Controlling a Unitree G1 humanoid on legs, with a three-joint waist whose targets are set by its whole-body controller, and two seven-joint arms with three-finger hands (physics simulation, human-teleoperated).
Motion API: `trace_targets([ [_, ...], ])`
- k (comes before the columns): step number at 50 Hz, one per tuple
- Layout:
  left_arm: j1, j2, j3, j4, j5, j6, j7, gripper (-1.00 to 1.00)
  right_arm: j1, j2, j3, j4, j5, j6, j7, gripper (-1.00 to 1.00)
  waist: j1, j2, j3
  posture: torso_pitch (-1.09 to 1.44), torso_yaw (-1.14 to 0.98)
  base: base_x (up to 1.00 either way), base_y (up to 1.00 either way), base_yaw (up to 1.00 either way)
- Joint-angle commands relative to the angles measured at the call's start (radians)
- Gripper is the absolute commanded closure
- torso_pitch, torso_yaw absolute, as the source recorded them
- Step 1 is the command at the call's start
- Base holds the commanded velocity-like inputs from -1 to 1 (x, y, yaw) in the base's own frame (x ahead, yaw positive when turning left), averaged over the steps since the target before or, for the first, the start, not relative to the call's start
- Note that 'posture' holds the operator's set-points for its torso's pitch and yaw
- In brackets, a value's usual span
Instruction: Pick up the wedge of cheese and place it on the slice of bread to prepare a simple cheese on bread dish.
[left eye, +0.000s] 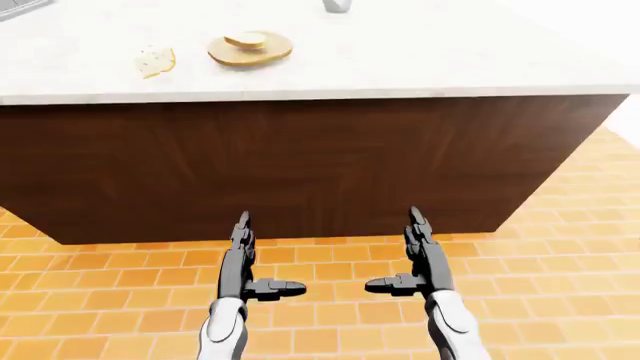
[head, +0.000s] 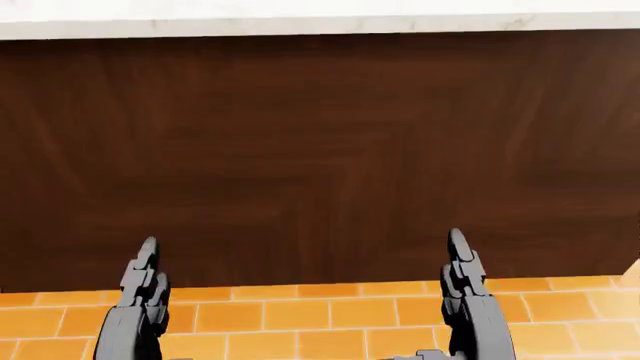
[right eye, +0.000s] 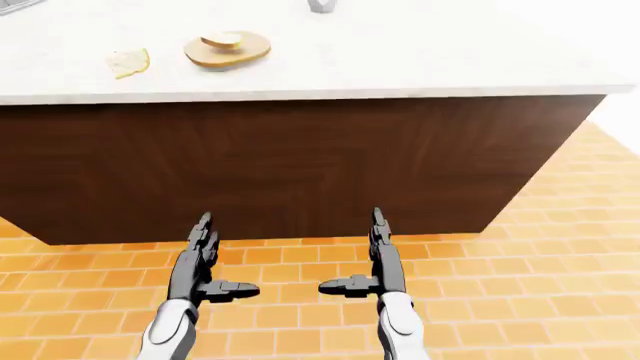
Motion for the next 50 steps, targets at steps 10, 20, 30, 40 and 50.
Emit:
trace_targets([
  [10,0.019,0.005,0.016,-0.189,0.035,0.009,0.027,-1.0,0.059,0.004,0.019,-0.312,-0.02,0.135,0.008,-1.0,0.008,-0.007,-0.073,0.0,0.0,0.0,0.0,0.0],
  [20,0.025,0.002,0.014,-0.207,0.039,0.027,0.036,-1.0,0.094,0.002,0.038,-0.357,-0.055,0.122,0.035,-1.0,0.008,-0.002,-0.084,0.0,0.0,0.0,0.0,0.0],
  [30,0.041,-0.001,0.008,-0.238,0.046,0.034,0.035,-1.0,0.115,0.005,0.043,-0.385,-0.064,0.12,0.039,-1.0,-0.007,-0.027,-0.068,0.0,0.0,0.0,0.34,0.0],
  [40,0.047,-0.002,0.006,-0.241,0.048,0.03,0.034,-1.0,0.123,0.006,0.046,-0.379,-0.062,0.112,0.043,-1.0,-0.004,0.074,-0.049,0.0,0.0,0.0,0.61,0.0],
  [50,0.051,-0.003,0.003,-0.242,0.05,0.028,0.035,-1.0,0.127,0.006,0.048,-0.38,-0.06,0.112,0.046,-1.0,-0.001,-0.008,-0.048,0.0,0.0,0.0,0.53,0.0],
])
